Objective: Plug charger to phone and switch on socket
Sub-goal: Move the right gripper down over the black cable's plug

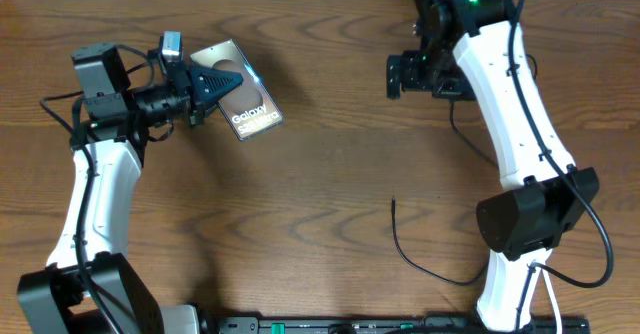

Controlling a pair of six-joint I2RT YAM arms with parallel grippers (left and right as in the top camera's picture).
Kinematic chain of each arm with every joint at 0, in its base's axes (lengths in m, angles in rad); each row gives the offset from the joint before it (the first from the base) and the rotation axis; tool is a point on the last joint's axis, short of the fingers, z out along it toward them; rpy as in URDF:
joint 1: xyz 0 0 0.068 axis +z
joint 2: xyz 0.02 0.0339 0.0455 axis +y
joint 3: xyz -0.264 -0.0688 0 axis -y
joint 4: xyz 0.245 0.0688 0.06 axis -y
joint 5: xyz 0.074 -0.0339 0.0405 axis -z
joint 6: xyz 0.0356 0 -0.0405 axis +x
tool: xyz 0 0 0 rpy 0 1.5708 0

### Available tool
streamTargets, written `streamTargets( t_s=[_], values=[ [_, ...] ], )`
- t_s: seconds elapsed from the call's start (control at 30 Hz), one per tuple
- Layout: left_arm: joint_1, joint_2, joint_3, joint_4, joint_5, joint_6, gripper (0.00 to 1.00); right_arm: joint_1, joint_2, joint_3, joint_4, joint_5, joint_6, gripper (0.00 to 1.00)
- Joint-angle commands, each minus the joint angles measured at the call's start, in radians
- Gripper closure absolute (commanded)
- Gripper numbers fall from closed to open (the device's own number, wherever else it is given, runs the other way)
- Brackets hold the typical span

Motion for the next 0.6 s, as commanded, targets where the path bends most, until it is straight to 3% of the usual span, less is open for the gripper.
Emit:
streamTargets(
  t_s=[0.0,0.27,0.57],
  values=[
    [-0.026,0.044,0.020,-0.003,0.042,0.137,0.93,0.023,0.013,-0.050,0.000,0.041,-0.016,0.01],
    [-0.060,0.227,0.020,0.027,0.087,0.210,0.93,0.026,0.013,-0.221,0.047,-0.007,-0.012,0.01],
    [-0.059,0.384,0.020,0.266,0.096,0.079,0.93,0.043,0.013,-0.385,0.072,-0.101,-0.016,0.01]
  ],
)
